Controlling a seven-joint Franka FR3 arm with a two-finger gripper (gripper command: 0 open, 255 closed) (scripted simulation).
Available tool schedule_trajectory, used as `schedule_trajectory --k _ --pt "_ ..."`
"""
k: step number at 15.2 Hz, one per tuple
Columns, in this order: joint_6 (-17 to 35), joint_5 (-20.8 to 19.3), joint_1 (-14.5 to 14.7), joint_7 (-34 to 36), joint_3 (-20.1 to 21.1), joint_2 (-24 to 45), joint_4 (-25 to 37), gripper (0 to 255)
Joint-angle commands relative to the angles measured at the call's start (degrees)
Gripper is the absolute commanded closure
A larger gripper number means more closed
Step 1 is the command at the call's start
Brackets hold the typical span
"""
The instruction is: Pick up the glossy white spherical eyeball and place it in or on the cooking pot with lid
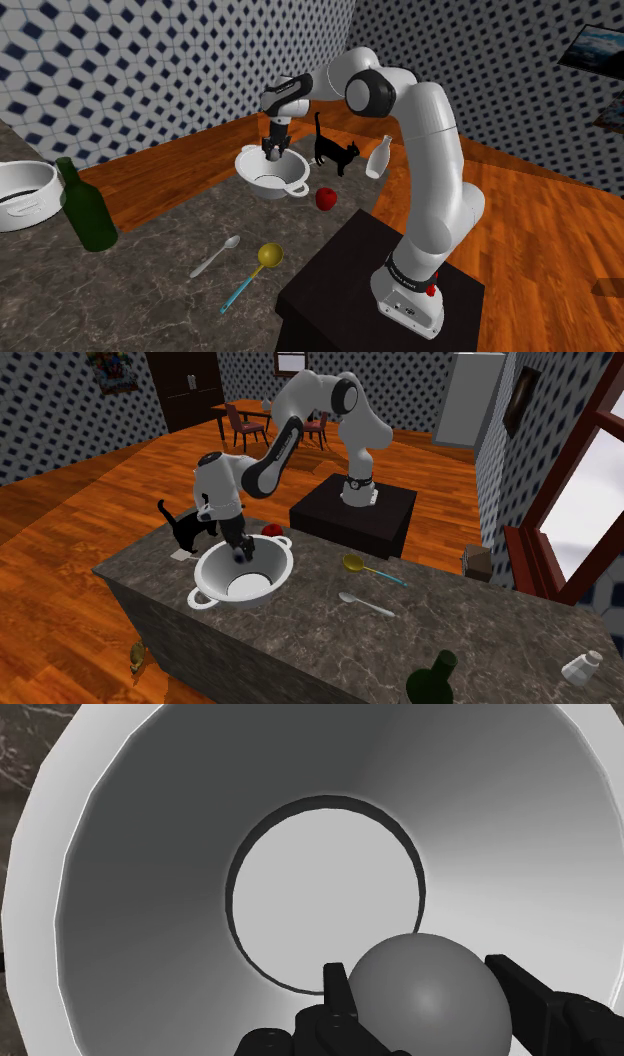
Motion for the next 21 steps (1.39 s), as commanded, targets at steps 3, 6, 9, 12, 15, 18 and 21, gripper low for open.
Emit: schedule_trajectory --k 3,6,9,12,15,18,21 --pt "1.3 0.2 -0.1 -0.3 0.1 1.1 -0.2 255" --pt "1.3 0.2 -0.1 -0.3 0.1 1.1 -0.2 255" --pt "1.3 0.2 -0.1 -0.3 0.1 1.1 -0.2 255" --pt "1.3 0.2 -0.1 -0.3 0.1 1.1 -0.2 0" --pt "1.3 0.2 -0.1 -0.3 0.1 1.1 -0.2 0" --pt "-2.8 -0.3 -0.3 0.0 -0.3 -1.8 1.0 0" --pt "-3.9 -0.4 -0.3 0.1 -0.4 -2.5 1.4 0"
